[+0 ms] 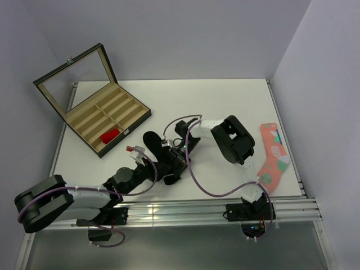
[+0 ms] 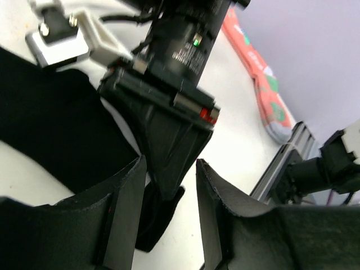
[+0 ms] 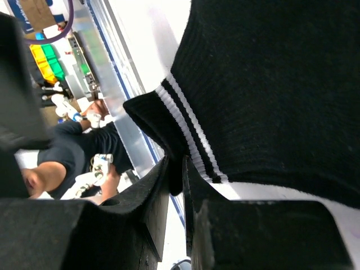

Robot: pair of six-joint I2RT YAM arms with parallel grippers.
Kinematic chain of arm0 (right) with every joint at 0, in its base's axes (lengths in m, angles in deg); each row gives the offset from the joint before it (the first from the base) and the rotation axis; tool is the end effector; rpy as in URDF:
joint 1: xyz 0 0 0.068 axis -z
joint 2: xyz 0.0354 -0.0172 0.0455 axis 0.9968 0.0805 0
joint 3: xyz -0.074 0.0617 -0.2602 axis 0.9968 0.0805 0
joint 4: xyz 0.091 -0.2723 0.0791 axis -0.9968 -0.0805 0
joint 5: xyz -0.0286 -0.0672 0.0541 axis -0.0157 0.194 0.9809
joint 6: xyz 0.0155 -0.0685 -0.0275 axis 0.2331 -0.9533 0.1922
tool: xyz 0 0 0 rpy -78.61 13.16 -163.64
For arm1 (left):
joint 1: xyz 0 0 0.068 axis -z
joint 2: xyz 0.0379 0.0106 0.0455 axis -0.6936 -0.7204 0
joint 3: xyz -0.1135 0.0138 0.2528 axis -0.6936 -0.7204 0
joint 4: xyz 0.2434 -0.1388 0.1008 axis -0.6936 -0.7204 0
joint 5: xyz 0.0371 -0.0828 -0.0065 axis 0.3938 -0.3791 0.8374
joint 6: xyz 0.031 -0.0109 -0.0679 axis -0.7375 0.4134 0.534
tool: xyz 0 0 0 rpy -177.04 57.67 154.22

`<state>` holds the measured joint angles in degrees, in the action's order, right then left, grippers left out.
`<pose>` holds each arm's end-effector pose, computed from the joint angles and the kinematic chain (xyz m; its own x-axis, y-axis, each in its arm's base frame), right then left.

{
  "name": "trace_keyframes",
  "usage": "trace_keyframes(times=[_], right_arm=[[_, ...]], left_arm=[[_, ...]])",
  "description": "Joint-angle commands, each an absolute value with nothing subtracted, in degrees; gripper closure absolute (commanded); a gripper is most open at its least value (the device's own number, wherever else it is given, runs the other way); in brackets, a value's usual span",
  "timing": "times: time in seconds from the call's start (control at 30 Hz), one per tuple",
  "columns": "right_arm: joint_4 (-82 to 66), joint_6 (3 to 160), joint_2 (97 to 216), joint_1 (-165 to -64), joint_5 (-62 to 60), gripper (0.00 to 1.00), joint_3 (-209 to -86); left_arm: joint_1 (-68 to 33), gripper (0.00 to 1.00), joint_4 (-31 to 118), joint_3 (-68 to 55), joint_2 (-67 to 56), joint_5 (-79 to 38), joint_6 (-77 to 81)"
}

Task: Roll the socks
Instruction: Roll the sock at the center of the board.

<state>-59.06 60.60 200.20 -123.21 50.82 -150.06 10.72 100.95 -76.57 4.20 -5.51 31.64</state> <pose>0.2805 0.2874 0.0662 -0.7056 -0.7046 -0.0756 -0.3997 0.3077 0.8635 0.1367 -0.1794 0.1198 -0.5251 -0.3958 -0.7534 0.5251 0.5460 -0.6528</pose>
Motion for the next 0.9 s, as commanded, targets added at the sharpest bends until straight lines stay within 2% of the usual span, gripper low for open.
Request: trace_keyframes(times=[0.0, 0.27, 0.4, 0.67, 0.87], right_arm=[[-61.1, 60.2, 199.1, -121.8, 52.0, 0.79, -150.3], [-65.5, 56.5, 199.0, -120.0, 53.5, 0.79, -149.8], [-66.8, 55.0, 199.4, -119.8, 53.5, 0.79, -149.8], [-67.7, 55.0, 199.5, -119.6, 53.6, 0.79, -150.7], [-67.9, 56.0, 199.5, -119.6, 53.6, 0.8, -151.7]], left_arm=[[12.9, 0.54, 106.9, -85.5, -0.2, -3.1, 29.9], [16.1, 0.55, 121.0, -85.5, -15.4, -1.9, 31.2], [16.5, 0.51, 126.0, -84.7, -20.1, -2.6, 31.1], [16.6, 0.43, 123.7, -85.0, -15.5, -4.1, 29.2], [16.6, 0.4, 113.1, -81.8, -11.1, -8.3, 26.1]])
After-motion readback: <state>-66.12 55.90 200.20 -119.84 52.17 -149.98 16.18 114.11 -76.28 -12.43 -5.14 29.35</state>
